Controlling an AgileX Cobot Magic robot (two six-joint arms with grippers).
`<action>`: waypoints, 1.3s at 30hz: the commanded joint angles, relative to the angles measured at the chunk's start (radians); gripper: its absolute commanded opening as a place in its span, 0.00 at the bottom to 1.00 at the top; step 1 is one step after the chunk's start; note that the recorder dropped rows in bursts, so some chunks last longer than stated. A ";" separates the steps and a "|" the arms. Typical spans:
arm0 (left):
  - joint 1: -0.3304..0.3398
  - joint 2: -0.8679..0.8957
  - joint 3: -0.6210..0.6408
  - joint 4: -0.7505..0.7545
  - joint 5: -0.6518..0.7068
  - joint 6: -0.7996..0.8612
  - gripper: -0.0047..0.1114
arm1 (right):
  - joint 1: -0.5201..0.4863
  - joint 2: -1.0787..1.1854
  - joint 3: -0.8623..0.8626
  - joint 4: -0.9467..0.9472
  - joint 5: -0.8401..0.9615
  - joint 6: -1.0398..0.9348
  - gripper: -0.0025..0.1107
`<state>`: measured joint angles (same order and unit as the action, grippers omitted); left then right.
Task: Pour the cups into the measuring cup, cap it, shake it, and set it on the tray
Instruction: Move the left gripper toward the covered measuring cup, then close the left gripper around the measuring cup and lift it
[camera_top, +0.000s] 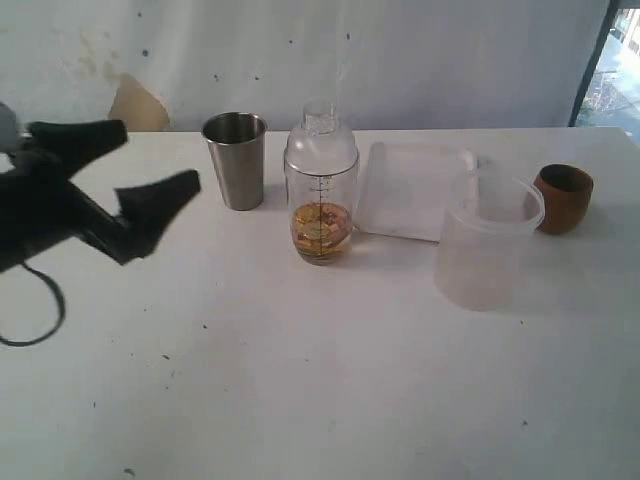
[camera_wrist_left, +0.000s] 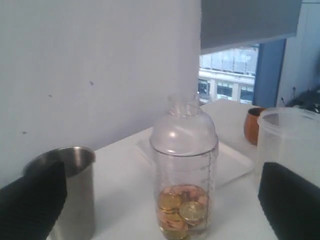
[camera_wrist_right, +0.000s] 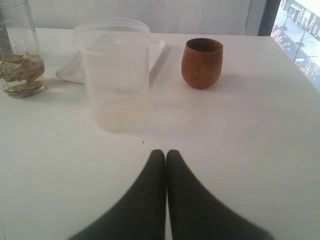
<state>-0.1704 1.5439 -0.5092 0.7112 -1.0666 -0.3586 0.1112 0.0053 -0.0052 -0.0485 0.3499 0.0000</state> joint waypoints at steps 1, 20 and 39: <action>-0.107 0.200 -0.101 -0.098 -0.036 0.130 0.94 | -0.002 -0.005 0.005 -0.004 -0.002 0.000 0.02; -0.173 0.623 -0.527 0.037 -0.010 0.067 0.94 | -0.002 -0.005 0.005 -0.004 -0.001 0.000 0.02; -0.270 0.855 -0.866 0.079 0.049 0.015 0.94 | -0.002 -0.005 0.005 -0.004 -0.001 0.000 0.02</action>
<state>-0.4308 2.3854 -1.3551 0.7890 -1.0168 -0.3352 0.1112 0.0053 -0.0052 -0.0485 0.3499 0.0000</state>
